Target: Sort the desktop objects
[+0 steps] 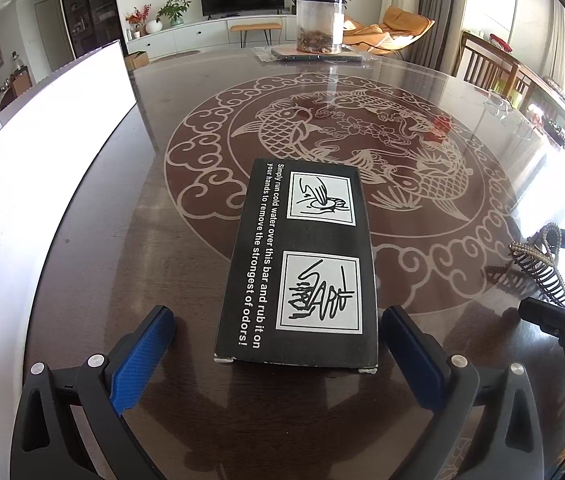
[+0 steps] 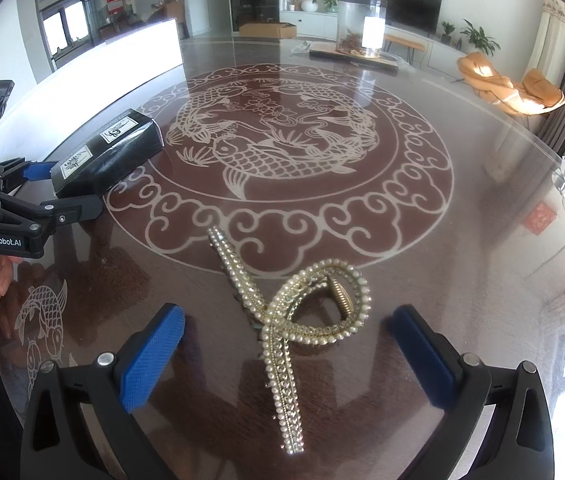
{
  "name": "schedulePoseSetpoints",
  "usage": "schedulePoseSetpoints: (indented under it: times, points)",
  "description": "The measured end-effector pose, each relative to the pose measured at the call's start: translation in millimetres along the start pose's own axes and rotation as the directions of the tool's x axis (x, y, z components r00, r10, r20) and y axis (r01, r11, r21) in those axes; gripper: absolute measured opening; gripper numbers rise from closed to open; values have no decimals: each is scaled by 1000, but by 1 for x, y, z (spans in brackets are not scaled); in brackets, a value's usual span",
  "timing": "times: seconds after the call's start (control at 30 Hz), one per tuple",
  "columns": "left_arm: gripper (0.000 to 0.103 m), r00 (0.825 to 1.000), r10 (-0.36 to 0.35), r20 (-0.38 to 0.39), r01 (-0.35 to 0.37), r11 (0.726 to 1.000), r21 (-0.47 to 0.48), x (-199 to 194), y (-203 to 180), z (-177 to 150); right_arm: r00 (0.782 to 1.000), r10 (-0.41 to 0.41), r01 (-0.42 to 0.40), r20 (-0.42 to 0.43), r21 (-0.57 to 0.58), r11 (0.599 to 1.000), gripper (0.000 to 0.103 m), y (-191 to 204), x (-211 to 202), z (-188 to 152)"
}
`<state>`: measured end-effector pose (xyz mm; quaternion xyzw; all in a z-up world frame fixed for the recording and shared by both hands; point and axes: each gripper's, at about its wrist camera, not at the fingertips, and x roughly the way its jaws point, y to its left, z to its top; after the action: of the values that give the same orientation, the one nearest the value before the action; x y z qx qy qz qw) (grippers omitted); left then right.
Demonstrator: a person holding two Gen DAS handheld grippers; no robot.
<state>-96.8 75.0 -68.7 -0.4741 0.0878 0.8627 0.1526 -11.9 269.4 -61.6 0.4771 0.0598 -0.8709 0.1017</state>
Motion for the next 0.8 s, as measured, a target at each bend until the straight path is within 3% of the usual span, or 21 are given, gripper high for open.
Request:
schedulePoseSetpoints:
  times: [0.1,0.17,0.2,0.27,0.43,0.6,0.63,0.67,0.73,0.8]
  points:
    - [103,998,-4,-68,5,1000,14,8,-3,16,1000,21,-21,-6,-8,1000,97,-8,4,10]
    - [59,1000,-20,-21,20,1000,7,0,-4,19,1000,25,-25,3,-26,999,57,-9,-2,11]
    - [58,1000,-17,-21,17,1000,-2,-2,-4,19,1000,12,-12,-8,-22,1000,48,-10,-4,12]
    - [58,999,-44,-5,44,999,-24,-6,-2,15,999,23,-22,-24,11,1000,48,-13,-9,7]
    - [58,998,-25,52,30,996,-85,-33,9,-10,999,36,-36,8,73,997,42,-17,-27,-2]
    - [58,995,19,102,-7,993,-117,-61,18,-27,1000,15,-15,-24,29,999,43,-5,-21,-3]
    - [58,994,29,109,-16,993,-120,-66,19,-30,1000,3,-3,-25,25,1000,50,-3,-19,-5]
    - [58,992,37,117,-22,992,-122,-69,20,-32,999,-19,20,-25,24,1000,66,-1,-18,-7]
    - [58,990,48,131,-31,991,-129,-76,20,-37,998,-63,63,-2,48,997,86,-1,-20,-16]
    - [58,989,48,137,-30,991,-133,-79,20,-38,996,-87,84,31,85,993,89,0,-26,-26]
